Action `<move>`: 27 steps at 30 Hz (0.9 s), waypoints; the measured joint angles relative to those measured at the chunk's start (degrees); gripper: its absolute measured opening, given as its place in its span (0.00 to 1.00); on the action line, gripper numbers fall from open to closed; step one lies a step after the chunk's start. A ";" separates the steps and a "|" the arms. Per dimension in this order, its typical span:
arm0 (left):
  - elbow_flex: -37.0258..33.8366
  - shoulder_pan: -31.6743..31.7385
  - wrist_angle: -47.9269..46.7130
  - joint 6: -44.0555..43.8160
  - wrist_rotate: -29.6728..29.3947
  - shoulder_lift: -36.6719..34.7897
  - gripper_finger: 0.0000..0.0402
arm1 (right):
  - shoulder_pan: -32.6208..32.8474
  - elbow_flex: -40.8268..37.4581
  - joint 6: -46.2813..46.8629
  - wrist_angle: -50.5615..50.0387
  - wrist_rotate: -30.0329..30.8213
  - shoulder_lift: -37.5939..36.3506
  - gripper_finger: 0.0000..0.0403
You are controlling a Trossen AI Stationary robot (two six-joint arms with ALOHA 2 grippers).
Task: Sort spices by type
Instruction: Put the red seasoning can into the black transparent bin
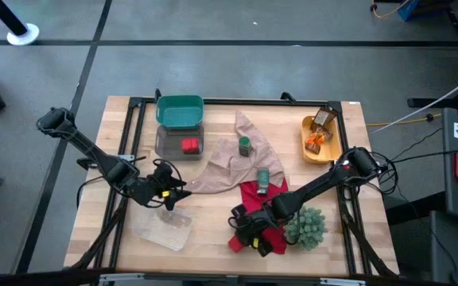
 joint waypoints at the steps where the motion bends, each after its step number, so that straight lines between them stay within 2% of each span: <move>1: 0.00 0.00 0.00 0.00 0.00 0.00 0.66 | 0.00 0.49 0.00 0.06 0.00 0.00 0.54; 7: 0.00 0.00 0.02 -0.02 -0.63 0.00 0.66 | -1.05 6.32 -0.35 -3.62 0.39 0.00 0.54; 13: 0.00 -0.02 0.00 1.91 -5.22 -1.93 0.66 | -4.58 14.53 -3.48 -10.51 2.02 -0.02 0.54; 20: 0.00 -0.02 0.07 8.16 -10.55 -7.51 0.66 | -13.03 22.15 -7.55 -13.20 2.06 -0.04 0.54; 27: 0.00 0.00 0.02 14.41 -11.43 -10.72 0.66 | -24.63 23.58 -10.09 -6.01 2.01 -0.07 0.54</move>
